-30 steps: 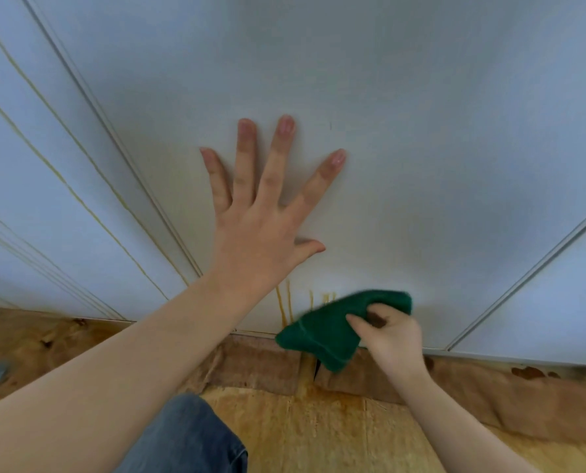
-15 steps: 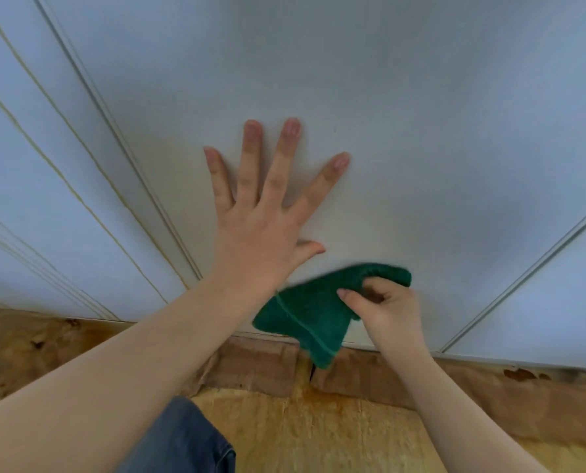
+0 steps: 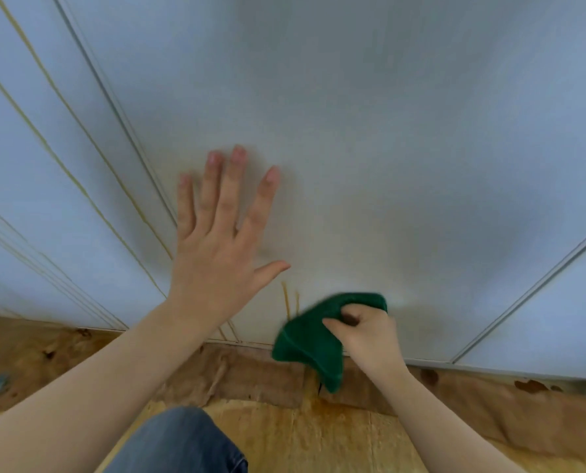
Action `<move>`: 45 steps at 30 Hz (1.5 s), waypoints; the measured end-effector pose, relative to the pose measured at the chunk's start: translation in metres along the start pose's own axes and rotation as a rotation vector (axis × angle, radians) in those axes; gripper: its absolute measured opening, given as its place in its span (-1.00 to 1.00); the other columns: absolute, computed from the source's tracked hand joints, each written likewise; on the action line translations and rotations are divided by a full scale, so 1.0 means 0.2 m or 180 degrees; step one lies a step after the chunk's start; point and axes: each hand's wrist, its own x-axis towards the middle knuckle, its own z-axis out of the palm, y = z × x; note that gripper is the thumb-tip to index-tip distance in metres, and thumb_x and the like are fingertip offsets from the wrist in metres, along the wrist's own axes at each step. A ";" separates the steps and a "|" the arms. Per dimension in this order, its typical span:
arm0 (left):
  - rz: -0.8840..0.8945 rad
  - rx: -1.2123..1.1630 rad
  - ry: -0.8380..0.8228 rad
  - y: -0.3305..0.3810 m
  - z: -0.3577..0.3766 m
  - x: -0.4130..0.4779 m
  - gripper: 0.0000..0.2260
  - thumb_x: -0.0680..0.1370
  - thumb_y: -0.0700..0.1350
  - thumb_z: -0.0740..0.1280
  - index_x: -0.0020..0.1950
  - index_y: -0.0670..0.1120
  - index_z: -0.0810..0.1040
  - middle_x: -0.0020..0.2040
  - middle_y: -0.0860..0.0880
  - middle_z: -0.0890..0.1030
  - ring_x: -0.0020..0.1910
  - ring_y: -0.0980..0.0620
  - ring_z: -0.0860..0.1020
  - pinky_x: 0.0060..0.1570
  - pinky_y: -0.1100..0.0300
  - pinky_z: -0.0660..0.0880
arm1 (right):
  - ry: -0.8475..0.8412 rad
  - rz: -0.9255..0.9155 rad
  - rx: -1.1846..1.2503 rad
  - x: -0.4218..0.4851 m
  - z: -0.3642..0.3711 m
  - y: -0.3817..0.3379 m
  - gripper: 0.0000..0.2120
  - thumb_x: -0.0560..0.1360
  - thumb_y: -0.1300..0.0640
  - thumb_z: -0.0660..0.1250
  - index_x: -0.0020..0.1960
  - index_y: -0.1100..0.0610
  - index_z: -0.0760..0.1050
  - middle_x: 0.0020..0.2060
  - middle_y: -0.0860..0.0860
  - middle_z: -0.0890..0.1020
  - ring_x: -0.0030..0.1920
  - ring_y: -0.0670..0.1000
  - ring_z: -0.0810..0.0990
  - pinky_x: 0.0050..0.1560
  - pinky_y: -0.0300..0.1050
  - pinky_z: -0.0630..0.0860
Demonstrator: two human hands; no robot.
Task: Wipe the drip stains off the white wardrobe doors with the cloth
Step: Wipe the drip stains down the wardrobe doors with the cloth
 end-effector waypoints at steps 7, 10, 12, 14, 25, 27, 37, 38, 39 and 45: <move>0.0043 0.0151 -0.0069 -0.07 0.12 -0.17 0.06 0.30 0.22 0.42 0.55 -0.03 -0.20 0.52 -0.09 -0.30 0.50 -0.14 -0.24 0.41 -0.23 -0.10 | -0.0393 0.0113 -0.0243 0.03 0.11 0.08 -0.85 0.47 0.03 0.39 -0.01 0.05 0.65 -0.14 -0.10 0.68 -0.13 -0.11 0.62 -0.04 -0.10 0.58; -0.0005 0.0173 -0.0071 -0.07 0.14 -0.23 0.06 0.29 0.19 0.43 0.55 -0.04 -0.19 0.53 -0.10 -0.27 0.51 -0.14 -0.21 0.42 -0.22 -0.09 | -0.0655 0.0464 -0.1043 0.00 0.17 0.17 -0.73 0.55 0.05 0.27 0.21 0.07 0.55 0.01 -0.02 0.65 -0.05 -0.03 0.61 -0.03 -0.11 0.56; -0.0005 0.0198 -0.0094 -0.08 0.15 -0.26 0.09 0.27 0.17 0.47 0.55 -0.05 -0.17 0.53 -0.11 -0.26 0.51 -0.15 -0.20 0.42 -0.22 -0.07 | -0.0561 0.0334 -0.1311 -0.02 0.20 0.16 -0.75 0.57 0.06 0.22 0.18 0.09 0.55 -0.03 0.00 0.65 -0.09 -0.01 0.61 -0.09 -0.11 0.56; 0.0029 0.0215 -0.0106 -0.08 0.17 -0.27 0.09 0.26 0.15 0.49 0.55 -0.06 -0.16 0.53 -0.12 -0.26 0.51 -0.15 -0.21 0.42 -0.22 -0.07 | -0.0375 -0.0035 -0.1266 -0.01 0.21 0.10 -0.77 0.57 0.04 0.22 0.08 0.12 0.58 -0.12 0.01 0.66 -0.16 0.00 0.61 -0.14 -0.10 0.55; -0.0131 0.0096 -0.0173 -0.04 0.27 -0.24 0.21 0.21 0.27 0.46 0.51 -0.07 -0.32 0.47 -0.12 -0.42 0.45 -0.19 -0.37 0.39 -0.27 -0.18 | -0.0779 0.1002 -0.1196 0.03 0.30 0.39 -0.68 0.57 0.10 0.23 0.31 0.06 0.48 0.11 0.03 0.62 0.05 0.04 0.59 -0.04 -0.12 0.53; -0.0123 0.0102 -0.0204 -0.05 0.27 -0.23 0.22 0.20 0.30 0.45 0.51 -0.07 -0.33 0.47 -0.12 -0.43 0.45 -0.19 -0.38 0.39 -0.27 -0.18 | -0.0705 0.1138 -0.1192 0.03 0.32 0.41 -0.68 0.57 0.12 0.23 0.31 0.08 0.48 0.10 0.05 0.63 0.03 0.06 0.60 -0.06 -0.11 0.53; -0.0107 0.0147 -0.0241 -0.06 0.27 -0.24 0.20 0.22 0.34 0.41 0.51 -0.08 -0.33 0.47 -0.12 -0.43 0.45 -0.19 -0.37 0.40 -0.26 -0.17 | -0.0671 0.0815 -0.0620 0.04 0.48 0.33 -0.77 0.55 0.11 0.28 0.12 0.21 0.57 0.00 0.10 0.65 -0.05 0.07 0.60 -0.13 -0.19 0.46; -0.0119 0.0155 -0.0245 -0.06 0.27 -0.24 0.20 0.22 0.34 0.40 0.51 -0.08 -0.33 0.47 -0.11 -0.43 0.45 -0.19 -0.37 0.40 -0.26 -0.17 | -0.0579 0.0985 -0.0711 0.03 0.43 0.39 -0.76 0.56 0.14 0.27 0.16 0.21 0.56 0.03 0.11 0.64 -0.02 0.08 0.60 -0.09 -0.17 0.47; -0.0123 0.0157 -0.0241 -0.05 0.27 -0.25 0.19 0.22 0.34 0.40 0.51 -0.08 -0.33 0.47 -0.11 -0.43 0.45 -0.18 -0.37 0.40 -0.26 -0.16 | -0.0479 0.1125 -0.0811 0.02 0.39 0.44 -0.74 0.56 0.16 0.26 0.20 0.21 0.55 0.04 0.12 0.64 0.00 0.09 0.59 -0.06 -0.15 0.49; -0.0212 0.0136 -0.0279 -0.04 0.26 -0.25 0.20 0.22 0.32 0.40 0.49 -0.08 -0.37 0.45 -0.11 -0.46 0.44 -0.19 -0.39 0.40 -0.27 -0.16 | -0.0769 0.0783 -0.1083 0.05 0.54 0.31 -0.75 0.58 0.11 0.22 0.17 0.17 0.55 0.03 0.09 0.64 -0.01 0.08 0.60 -0.06 -0.13 0.49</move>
